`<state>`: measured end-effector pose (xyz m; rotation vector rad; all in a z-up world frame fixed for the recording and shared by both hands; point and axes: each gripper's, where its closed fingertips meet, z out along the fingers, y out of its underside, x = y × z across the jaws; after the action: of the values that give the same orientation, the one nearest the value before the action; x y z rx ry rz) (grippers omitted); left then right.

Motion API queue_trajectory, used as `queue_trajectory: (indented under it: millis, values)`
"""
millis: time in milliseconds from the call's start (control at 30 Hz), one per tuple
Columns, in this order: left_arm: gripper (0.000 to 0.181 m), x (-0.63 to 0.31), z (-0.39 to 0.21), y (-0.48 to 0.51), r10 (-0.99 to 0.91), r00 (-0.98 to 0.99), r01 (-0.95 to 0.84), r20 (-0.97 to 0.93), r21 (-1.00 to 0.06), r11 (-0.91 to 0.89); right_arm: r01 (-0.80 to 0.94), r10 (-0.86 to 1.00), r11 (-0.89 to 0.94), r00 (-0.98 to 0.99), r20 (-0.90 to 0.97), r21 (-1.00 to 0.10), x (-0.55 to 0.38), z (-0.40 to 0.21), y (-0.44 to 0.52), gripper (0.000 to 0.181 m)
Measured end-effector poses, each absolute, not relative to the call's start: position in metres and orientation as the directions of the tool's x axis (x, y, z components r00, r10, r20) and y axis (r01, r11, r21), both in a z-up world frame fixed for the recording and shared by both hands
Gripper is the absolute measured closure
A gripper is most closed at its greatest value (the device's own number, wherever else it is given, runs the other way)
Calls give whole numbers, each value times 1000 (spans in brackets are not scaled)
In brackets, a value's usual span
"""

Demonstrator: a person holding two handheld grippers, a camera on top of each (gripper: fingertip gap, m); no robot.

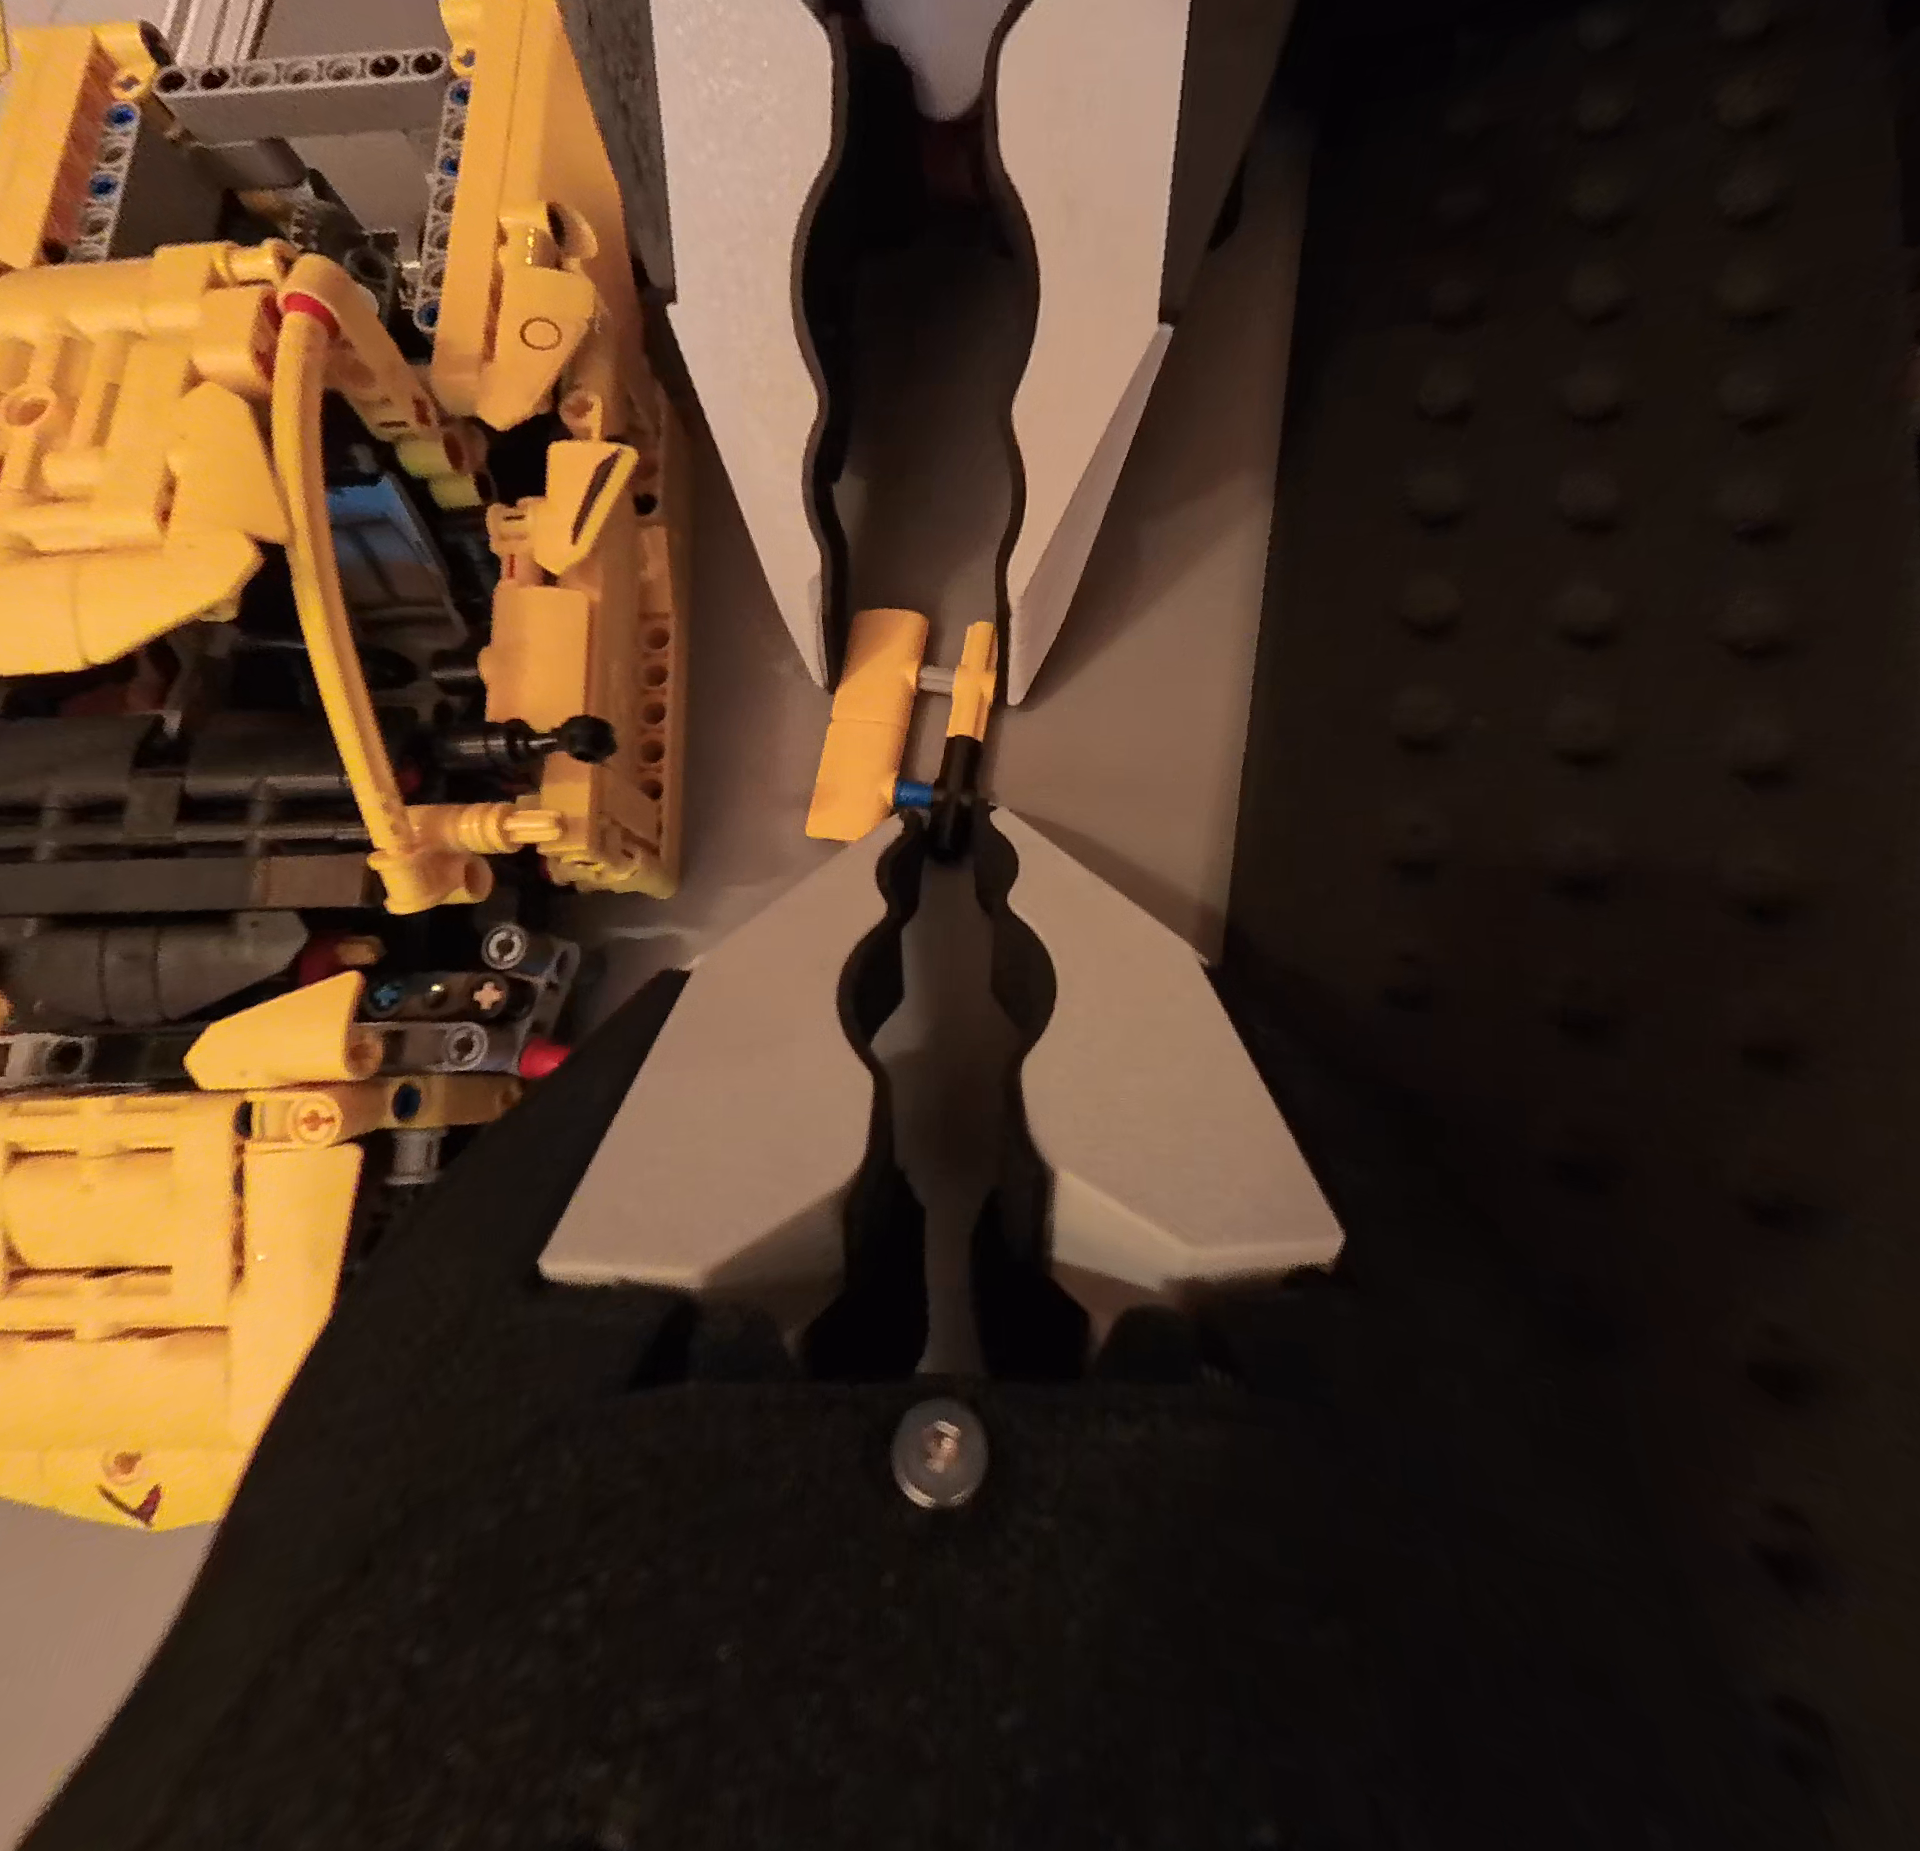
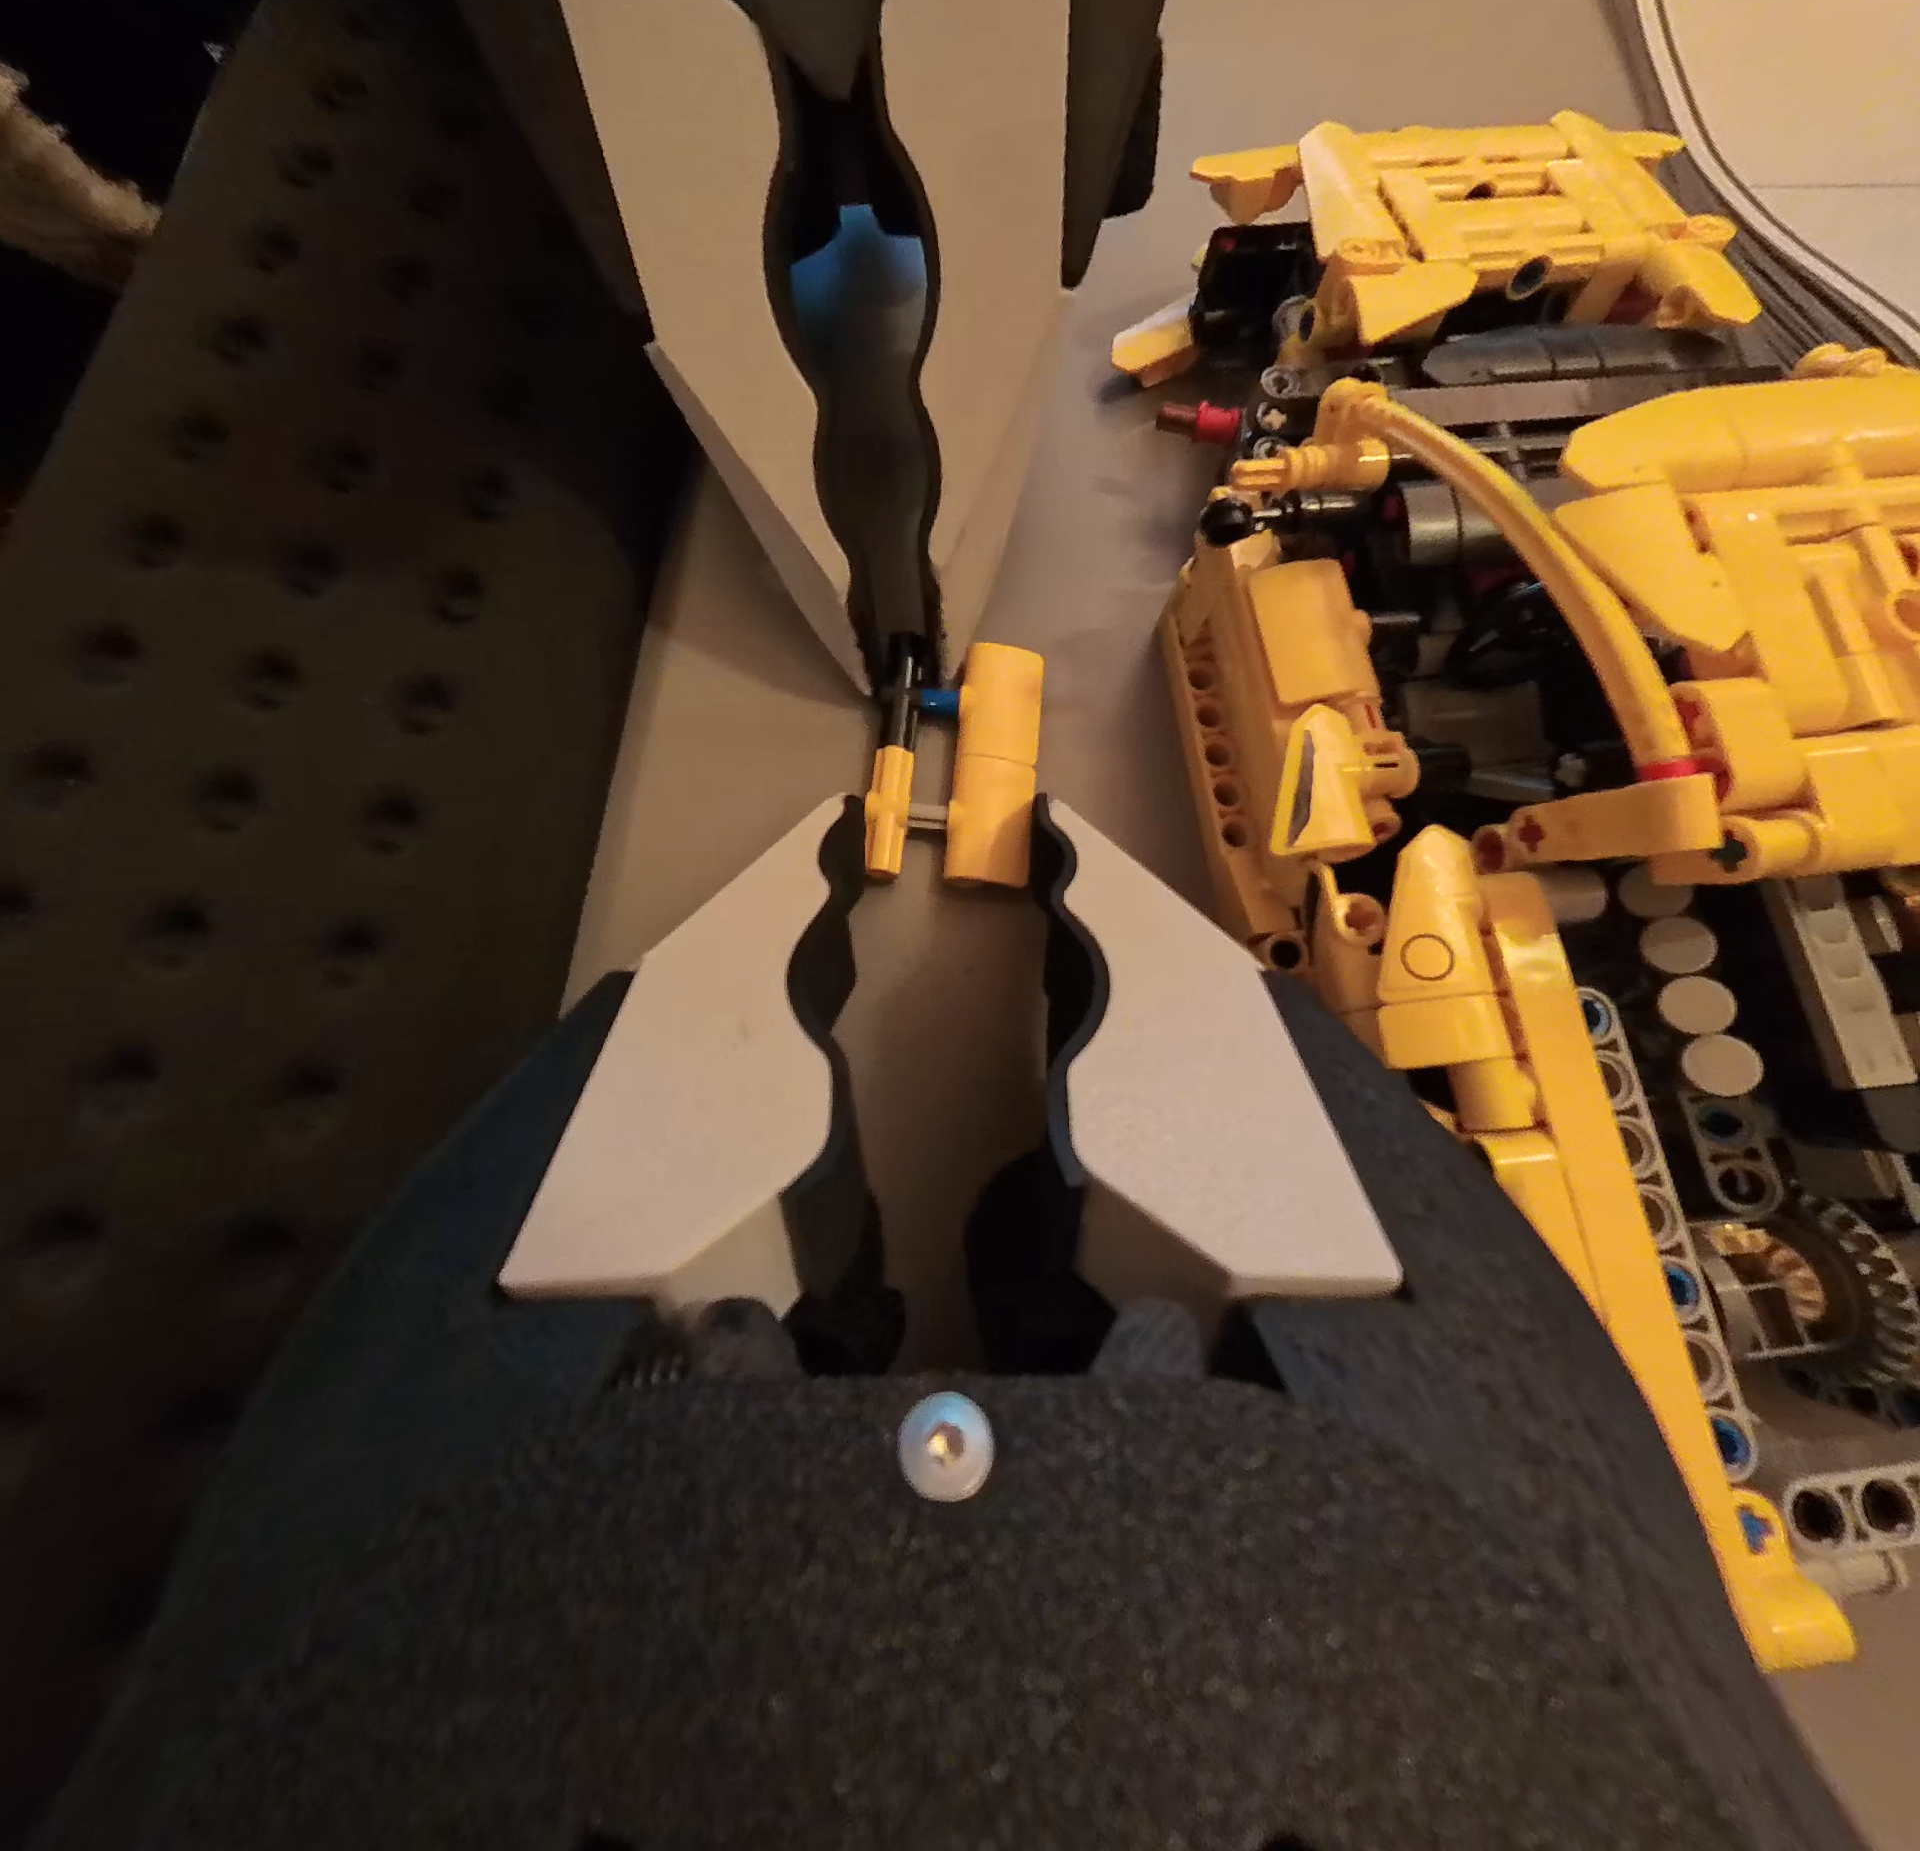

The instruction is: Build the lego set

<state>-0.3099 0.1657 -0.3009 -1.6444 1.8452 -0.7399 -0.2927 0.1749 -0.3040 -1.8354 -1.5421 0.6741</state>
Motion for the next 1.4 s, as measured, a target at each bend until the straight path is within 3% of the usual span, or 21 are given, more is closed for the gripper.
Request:
queue_trajectory:
  millis: [300,633,1400]
  values:
    - [159,-312,-295,164,-995,-88,-668,50,-744,22,652,984,-116,179,3,-749,-292,-304,174,149]
    - [147,-310,-298,170,-998,-70,-676,-1,-735,48,657,990,-90,138,2,-749,-293,-303,169,150]
    - [151,-309,-302,160,-993,-115,-687,2,-722,78,689,995,-56,100,19,-722,-303,-301,161,150]
